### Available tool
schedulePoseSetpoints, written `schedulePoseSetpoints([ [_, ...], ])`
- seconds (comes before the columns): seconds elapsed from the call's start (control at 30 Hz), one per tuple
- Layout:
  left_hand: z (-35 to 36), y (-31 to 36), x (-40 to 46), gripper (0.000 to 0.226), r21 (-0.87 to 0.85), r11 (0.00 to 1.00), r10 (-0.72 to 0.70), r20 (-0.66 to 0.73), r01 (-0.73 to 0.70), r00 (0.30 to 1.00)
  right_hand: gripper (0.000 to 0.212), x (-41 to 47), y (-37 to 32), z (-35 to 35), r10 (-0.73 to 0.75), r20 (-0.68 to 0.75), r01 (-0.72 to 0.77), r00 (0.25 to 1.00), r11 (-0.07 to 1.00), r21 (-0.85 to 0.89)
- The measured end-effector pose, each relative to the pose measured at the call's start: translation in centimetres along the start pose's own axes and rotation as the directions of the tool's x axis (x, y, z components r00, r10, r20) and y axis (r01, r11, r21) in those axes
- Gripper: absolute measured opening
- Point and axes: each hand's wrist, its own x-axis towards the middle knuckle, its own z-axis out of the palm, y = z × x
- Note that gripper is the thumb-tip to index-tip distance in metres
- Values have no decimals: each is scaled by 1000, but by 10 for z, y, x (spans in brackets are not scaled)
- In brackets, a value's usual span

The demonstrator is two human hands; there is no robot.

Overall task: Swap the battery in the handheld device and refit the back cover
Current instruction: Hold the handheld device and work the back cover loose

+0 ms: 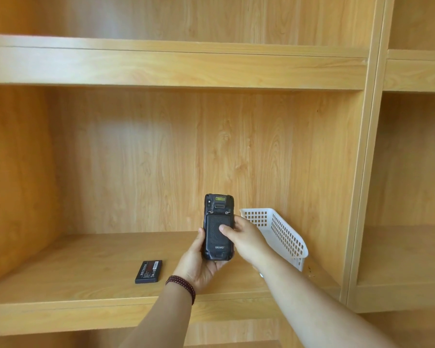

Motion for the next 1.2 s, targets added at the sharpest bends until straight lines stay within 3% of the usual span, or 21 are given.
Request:
schedulePoseSetpoints([
  [0.27,1,7,-1,47,57,998,-17,-69,21,997,26,2,0,4,42,-47,-34,998,986,166],
  [0.4,0,20,0,39,272,962,51,-86,-26,995,19,5,-1,7,108,-18,-96,994,939,331],
  [0.47,0,34,4,33,502,856,210,-125,-121,970,20,6,0,7,150,6,-140,989,911,387],
  [0.6,6,72,11,27,835,520,408,-60,-178,911,25,8,4,9,160,35,-159,987,891,425],
  [0.73,9,94,15,41,962,168,429,123,-213,895,27,8,4,11,141,28,-139,990,895,424],
  [0.8,11,103,16,41,975,-50,429,217,-217,877,31,9,4,11,139,22,-136,990,902,410],
  [0.87,14,109,16,42,951,-190,403,302,-244,864,32,9,5,10,137,20,-133,990,907,399],
  [1.07,21,111,13,25,931,-286,383,329,-228,863,29,8,5,9,132,16,-127,991,903,411],
  [1.2,22,110,10,6,877,-385,342,424,-287,839,29,7,6,8,129,18,-125,992,904,408],
])
